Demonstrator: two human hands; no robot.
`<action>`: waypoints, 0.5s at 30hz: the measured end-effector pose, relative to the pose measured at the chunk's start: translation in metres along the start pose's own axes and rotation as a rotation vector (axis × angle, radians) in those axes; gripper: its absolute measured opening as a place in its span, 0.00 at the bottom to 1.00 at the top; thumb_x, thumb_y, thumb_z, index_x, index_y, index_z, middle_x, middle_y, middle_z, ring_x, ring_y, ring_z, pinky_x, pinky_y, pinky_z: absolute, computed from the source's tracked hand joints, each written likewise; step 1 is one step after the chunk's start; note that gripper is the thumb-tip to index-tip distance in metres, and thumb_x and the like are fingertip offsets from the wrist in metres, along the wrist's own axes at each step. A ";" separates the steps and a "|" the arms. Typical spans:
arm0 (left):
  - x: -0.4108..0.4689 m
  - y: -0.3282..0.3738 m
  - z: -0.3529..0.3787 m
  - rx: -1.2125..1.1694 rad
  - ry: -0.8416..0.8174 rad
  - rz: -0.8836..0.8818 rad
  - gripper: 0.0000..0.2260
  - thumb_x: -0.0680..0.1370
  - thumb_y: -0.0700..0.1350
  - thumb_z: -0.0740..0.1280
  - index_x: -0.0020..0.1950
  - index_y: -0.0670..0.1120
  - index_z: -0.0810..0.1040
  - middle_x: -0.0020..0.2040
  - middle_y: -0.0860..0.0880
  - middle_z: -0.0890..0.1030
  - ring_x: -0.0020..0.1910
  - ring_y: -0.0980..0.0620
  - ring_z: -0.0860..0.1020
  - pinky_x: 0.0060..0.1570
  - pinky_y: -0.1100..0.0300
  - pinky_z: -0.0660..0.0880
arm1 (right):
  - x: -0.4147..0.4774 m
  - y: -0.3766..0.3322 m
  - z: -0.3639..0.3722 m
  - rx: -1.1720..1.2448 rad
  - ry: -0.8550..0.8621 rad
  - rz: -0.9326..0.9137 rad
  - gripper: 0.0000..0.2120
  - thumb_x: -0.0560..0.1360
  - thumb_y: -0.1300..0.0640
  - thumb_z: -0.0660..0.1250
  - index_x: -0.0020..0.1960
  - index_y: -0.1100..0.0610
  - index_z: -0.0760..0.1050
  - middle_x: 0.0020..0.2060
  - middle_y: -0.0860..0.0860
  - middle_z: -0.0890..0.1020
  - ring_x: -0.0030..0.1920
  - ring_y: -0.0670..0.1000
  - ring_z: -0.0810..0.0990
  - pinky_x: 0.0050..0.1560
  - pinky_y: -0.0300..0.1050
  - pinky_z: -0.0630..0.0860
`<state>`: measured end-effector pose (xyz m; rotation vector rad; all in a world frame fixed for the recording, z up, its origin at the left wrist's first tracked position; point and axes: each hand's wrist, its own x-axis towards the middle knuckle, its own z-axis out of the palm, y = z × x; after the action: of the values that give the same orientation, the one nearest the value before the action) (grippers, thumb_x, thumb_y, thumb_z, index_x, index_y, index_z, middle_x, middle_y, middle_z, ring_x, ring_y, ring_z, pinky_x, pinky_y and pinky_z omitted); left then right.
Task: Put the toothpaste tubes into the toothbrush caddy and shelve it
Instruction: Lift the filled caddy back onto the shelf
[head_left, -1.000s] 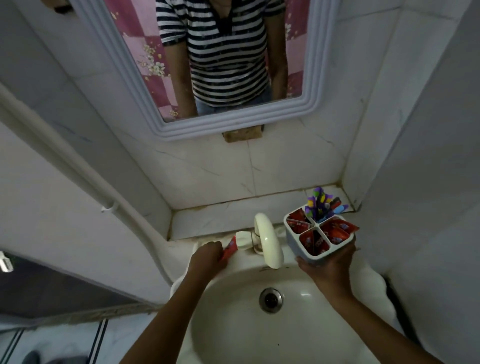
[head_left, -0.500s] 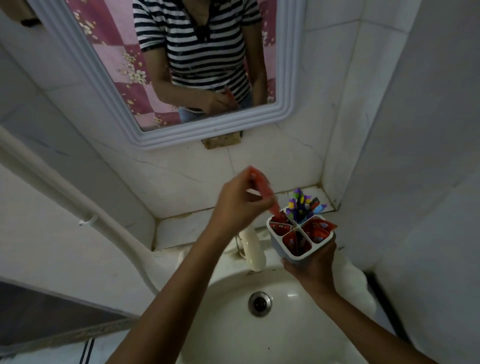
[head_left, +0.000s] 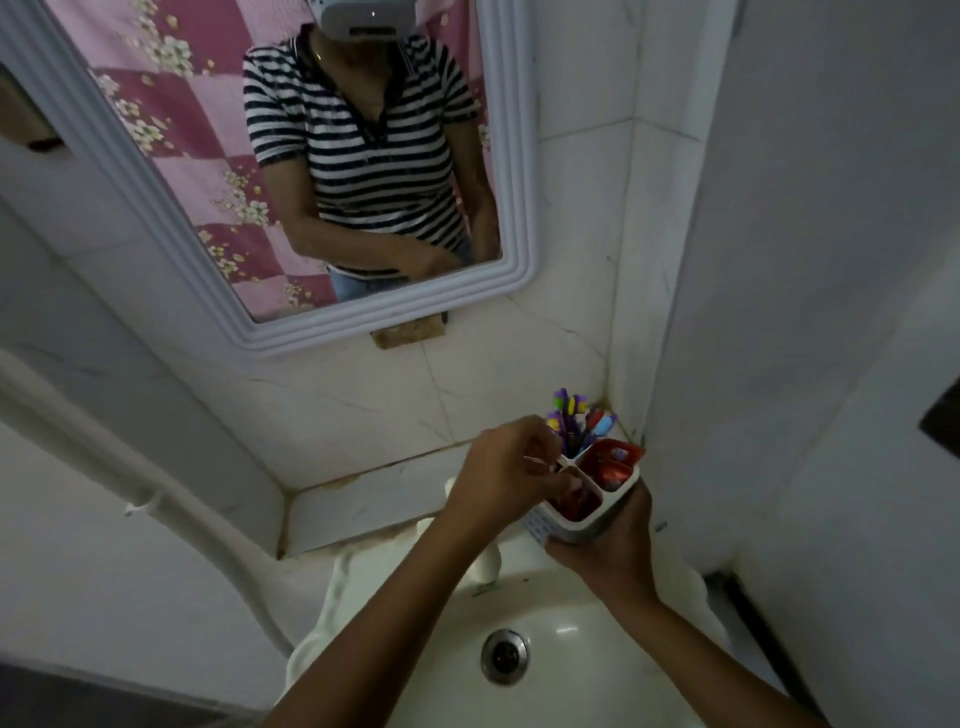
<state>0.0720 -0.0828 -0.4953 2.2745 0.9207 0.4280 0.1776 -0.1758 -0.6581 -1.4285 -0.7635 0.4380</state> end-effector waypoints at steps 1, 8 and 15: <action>-0.003 0.002 -0.009 -0.065 0.055 -0.009 0.11 0.68 0.48 0.78 0.44 0.47 0.79 0.44 0.51 0.85 0.41 0.55 0.85 0.41 0.58 0.83 | 0.004 -0.005 -0.002 -0.006 -0.019 -0.028 0.58 0.50 0.48 0.86 0.75 0.48 0.61 0.66 0.40 0.73 0.66 0.31 0.75 0.60 0.26 0.76; -0.025 0.014 -0.071 -0.229 0.388 -0.070 0.20 0.74 0.58 0.70 0.63 0.52 0.77 0.61 0.57 0.79 0.58 0.58 0.78 0.55 0.58 0.79 | 0.041 -0.083 0.001 0.042 -0.011 -0.198 0.64 0.51 0.41 0.88 0.81 0.48 0.61 0.72 0.38 0.74 0.73 0.36 0.73 0.66 0.32 0.76; -0.020 0.097 -0.151 -0.469 0.333 0.316 0.13 0.81 0.50 0.63 0.65 0.61 0.73 0.59 0.65 0.82 0.60 0.67 0.79 0.57 0.67 0.78 | 0.098 -0.249 0.008 0.150 0.071 -0.475 0.55 0.54 0.41 0.86 0.77 0.45 0.69 0.68 0.37 0.78 0.68 0.37 0.79 0.62 0.43 0.83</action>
<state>0.0298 -0.0840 -0.3194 1.9386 0.5316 1.0684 0.1976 -0.1328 -0.3951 -1.0720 -0.9586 0.0741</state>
